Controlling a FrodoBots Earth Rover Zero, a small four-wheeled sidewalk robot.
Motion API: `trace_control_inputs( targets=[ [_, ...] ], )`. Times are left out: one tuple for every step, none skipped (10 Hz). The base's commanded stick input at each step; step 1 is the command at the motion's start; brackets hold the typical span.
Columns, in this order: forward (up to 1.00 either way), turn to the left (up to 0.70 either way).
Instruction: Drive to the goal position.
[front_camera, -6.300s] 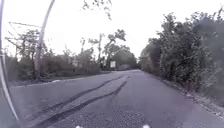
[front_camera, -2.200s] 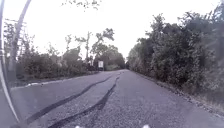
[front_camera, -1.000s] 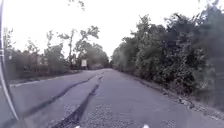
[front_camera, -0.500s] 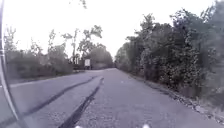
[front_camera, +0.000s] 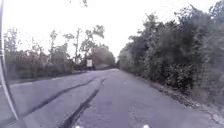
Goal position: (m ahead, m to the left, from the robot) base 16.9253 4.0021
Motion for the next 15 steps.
trace_control_inputs(
  targets=[
    [0.70,0.00],
    [0.70,0.00],
    [0.70,0.00],
    [0.70,0.00],
    [0.70,0.00],
    [0.70,0.00],
    [0.70,0.00],
    [0.70,0.00],
    [0.70,0.00],
    [0.70,0.00],
    [0.70,0.00],
    [0.70,0.00],
    [0.70,0.00],
    [0.70,0.00],
    [0.70,0.00]
  ],
)
